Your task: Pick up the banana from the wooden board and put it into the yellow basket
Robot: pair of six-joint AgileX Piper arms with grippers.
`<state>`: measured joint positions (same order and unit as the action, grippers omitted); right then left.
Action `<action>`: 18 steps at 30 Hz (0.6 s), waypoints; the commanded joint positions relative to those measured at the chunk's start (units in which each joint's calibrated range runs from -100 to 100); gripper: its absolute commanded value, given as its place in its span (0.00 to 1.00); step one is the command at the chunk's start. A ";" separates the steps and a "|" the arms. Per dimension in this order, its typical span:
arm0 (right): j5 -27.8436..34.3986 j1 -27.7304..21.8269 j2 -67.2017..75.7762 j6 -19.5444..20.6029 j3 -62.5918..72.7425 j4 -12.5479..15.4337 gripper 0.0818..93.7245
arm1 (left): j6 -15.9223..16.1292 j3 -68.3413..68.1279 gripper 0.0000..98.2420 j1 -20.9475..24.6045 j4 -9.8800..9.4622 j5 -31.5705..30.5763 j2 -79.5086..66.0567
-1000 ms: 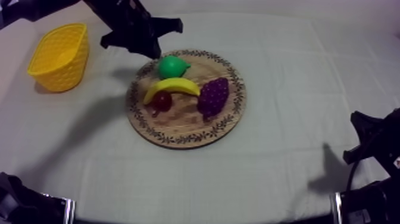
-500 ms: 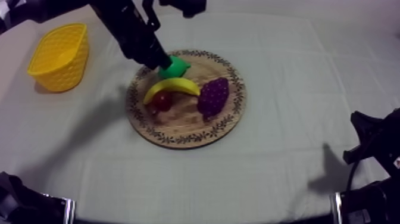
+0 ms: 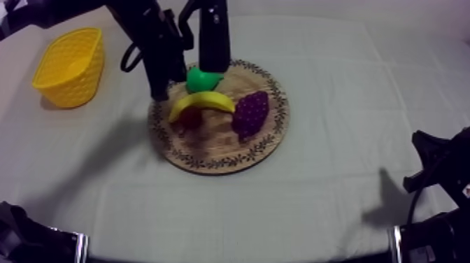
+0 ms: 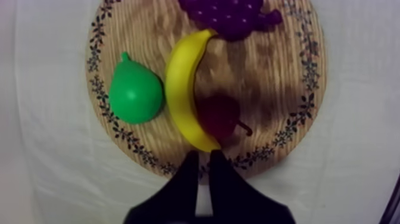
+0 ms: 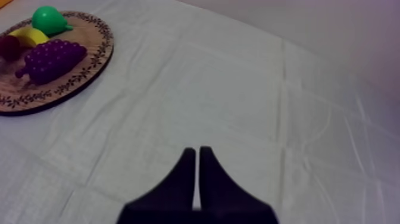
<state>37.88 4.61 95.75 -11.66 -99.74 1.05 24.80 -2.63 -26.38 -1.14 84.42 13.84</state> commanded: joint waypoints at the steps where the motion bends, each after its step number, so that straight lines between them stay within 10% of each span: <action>1: 0.02 -0.02 0.01 0.01 -0.04 0.00 0.00 | -0.46 -0.24 0.19 0.27 -0.07 -0.26 0.26; 18: 0.02 -0.02 0.01 -0.04 -0.04 0.00 0.00 | -3.43 -0.44 0.48 1.61 -0.44 -3.71 7.42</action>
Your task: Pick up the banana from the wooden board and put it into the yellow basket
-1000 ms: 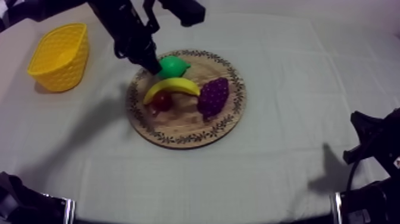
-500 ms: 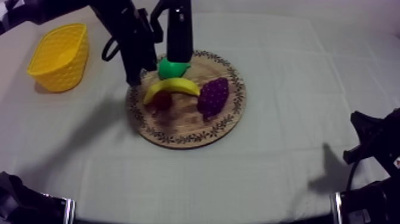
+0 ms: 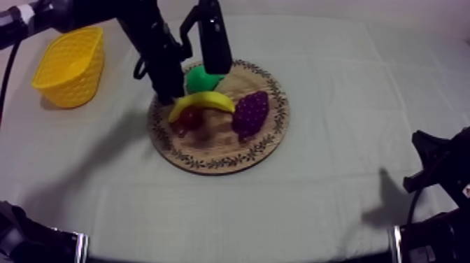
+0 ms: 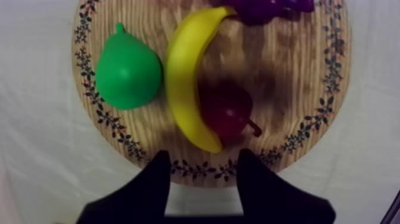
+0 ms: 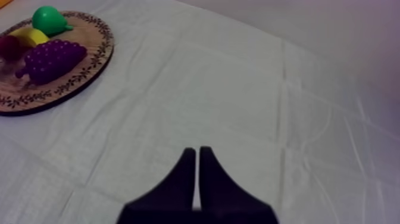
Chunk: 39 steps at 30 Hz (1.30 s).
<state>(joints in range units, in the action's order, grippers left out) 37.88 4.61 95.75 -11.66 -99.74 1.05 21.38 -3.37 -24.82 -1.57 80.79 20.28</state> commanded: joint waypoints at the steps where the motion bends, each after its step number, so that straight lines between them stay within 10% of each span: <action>1: 0.02 -0.02 0.01 -0.04 -0.04 0.00 0.00 | -0.09 0.86 0.49 0.11 -0.02 -0.17 1.91; 30: 0.02 -0.02 0.01 0.01 -0.04 0.00 0.00 | -0.69 24.67 0.52 0.92 1.55 6.67 29.52; 39: 0.02 -0.02 0.01 0.01 -0.04 0.00 0.00 | -2.21 24.81 0.30 0.47 1.27 5.89 30.80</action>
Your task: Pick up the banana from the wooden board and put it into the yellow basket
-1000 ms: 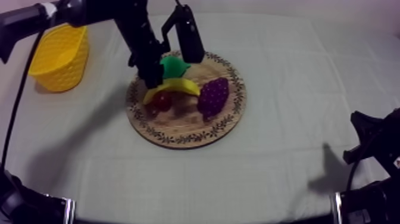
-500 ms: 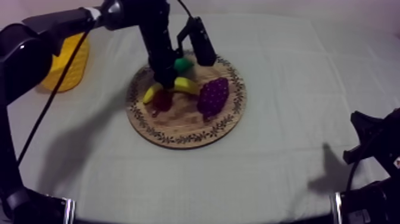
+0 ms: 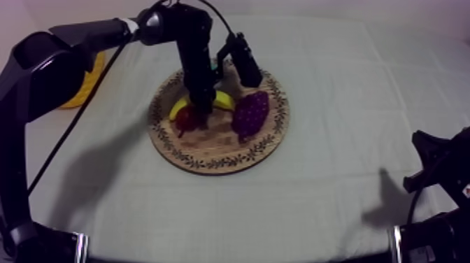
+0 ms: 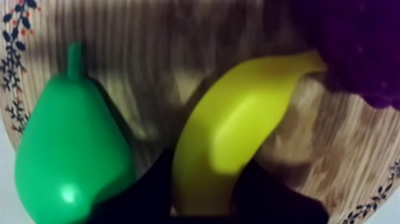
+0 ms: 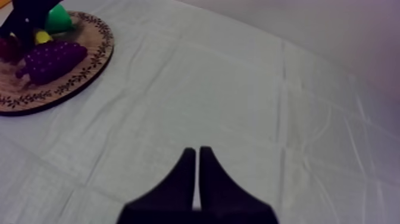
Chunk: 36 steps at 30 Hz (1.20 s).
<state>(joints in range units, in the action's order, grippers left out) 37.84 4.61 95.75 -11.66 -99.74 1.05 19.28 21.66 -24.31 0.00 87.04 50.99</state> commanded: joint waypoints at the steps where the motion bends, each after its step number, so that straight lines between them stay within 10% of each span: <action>1: 0.06 -0.02 0.01 0.01 -0.04 0.00 0.00 | -0.27 -0.42 0.28 -0.09 -0.31 -0.62 0.03; 18: 0.06 -0.02 0.01 -0.02 -0.04 0.00 0.00 | -1.59 -3.88 0.19 0.09 -0.32 -1.80 -10.09; 36: 0.06 -0.02 0.01 0.01 -0.04 0.00 0.00 | -2.58 -3.90 0.20 3.31 -5.01 5.51 -30.53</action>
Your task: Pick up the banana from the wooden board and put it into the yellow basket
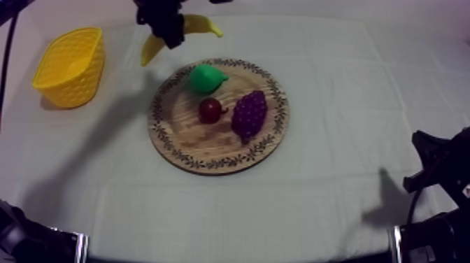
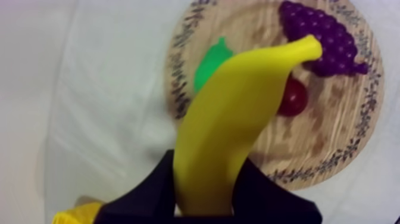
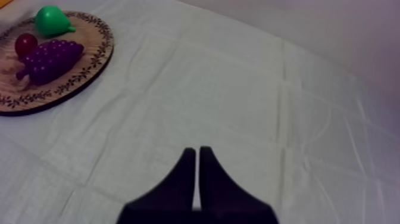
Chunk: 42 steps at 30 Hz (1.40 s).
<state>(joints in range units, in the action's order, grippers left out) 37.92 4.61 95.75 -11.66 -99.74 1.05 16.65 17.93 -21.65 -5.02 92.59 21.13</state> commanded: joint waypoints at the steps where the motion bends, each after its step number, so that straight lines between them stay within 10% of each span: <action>1: -0.01 -0.02 0.01 0.01 -0.04 0.00 0.00 | 0.10 -0.48 0.20 1.34 0.02 0.03 -1.08; 33: -0.01 -0.02 0.01 0.01 -0.04 0.00 0.00 | -0.04 5.57 0.25 29.58 3.28 0.26 9.13; 42: -0.01 -0.02 0.01 0.01 -0.04 0.00 0.00 | -3.05 4.12 0.49 30.81 3.93 -1.03 10.52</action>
<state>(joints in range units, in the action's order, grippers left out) 37.88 4.61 95.75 -11.66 -99.74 1.05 14.07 22.56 9.14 -1.18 91.79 31.71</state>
